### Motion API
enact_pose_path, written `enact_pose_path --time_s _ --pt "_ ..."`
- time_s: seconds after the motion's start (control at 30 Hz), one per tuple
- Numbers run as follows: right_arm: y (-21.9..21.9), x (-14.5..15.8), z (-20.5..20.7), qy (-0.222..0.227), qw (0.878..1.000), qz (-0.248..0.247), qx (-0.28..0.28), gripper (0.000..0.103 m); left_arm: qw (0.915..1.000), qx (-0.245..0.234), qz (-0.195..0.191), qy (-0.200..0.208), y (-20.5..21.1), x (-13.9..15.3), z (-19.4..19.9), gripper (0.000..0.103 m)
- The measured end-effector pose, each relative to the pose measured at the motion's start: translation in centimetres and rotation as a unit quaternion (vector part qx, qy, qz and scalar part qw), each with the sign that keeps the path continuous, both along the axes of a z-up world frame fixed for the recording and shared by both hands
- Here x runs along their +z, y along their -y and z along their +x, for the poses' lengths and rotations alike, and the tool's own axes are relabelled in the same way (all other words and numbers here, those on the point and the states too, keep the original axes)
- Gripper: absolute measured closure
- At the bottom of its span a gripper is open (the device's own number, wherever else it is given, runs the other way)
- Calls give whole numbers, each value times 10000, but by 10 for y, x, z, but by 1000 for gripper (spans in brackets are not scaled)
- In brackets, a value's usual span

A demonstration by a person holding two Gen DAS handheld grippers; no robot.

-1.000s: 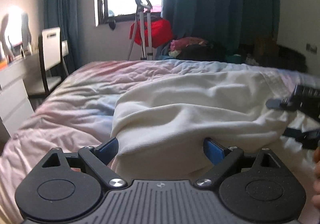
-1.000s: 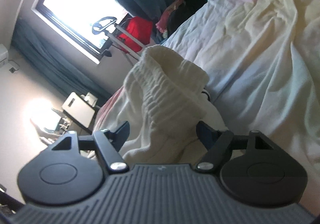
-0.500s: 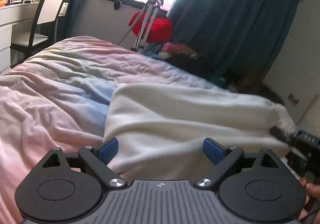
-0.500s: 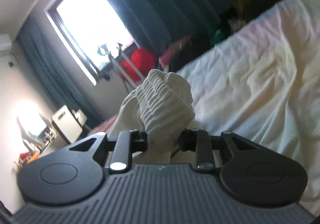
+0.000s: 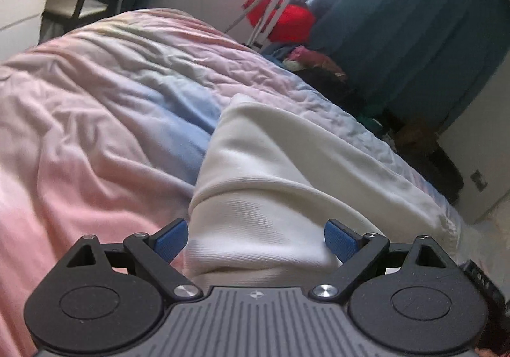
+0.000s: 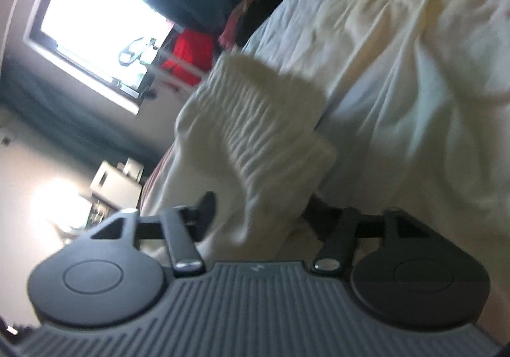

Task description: Fold clothes

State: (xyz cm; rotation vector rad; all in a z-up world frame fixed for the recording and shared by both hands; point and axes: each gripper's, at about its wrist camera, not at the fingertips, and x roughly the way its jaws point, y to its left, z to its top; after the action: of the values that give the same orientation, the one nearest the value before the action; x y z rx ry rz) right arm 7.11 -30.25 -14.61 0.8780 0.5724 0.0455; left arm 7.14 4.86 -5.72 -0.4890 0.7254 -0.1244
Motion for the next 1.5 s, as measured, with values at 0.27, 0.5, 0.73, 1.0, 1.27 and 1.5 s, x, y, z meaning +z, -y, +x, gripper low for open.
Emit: enact_pose_path --time_s 0.27,0.5,0.73,1.0,1.27,1.5 --pt "-17 -12 21 -341 9974 -537 331 16 9992 68 -232 -303 -5 -12 8 9" --pt "-16 -13 19 20 9990 -41 455 16 9987 35 -304 -408 -4 -18 11 9" --pt "-8 -1 8 766 9937 631 523 16 9957 266 -773 -427 -16 -24 12 9" --pt "-25 -11 19 -32 9983 -423 411 48 9913 281 -1163 -556 -19 -39 18 17" --pt "-32 11 -2 312 9974 -617 225 66 9948 87 -1004 -164 -5 -18 8 52" --pt "-10 66 -18 787 9952 -582 -44 69 9912 -406 -1234 242 19 24 -2 72"
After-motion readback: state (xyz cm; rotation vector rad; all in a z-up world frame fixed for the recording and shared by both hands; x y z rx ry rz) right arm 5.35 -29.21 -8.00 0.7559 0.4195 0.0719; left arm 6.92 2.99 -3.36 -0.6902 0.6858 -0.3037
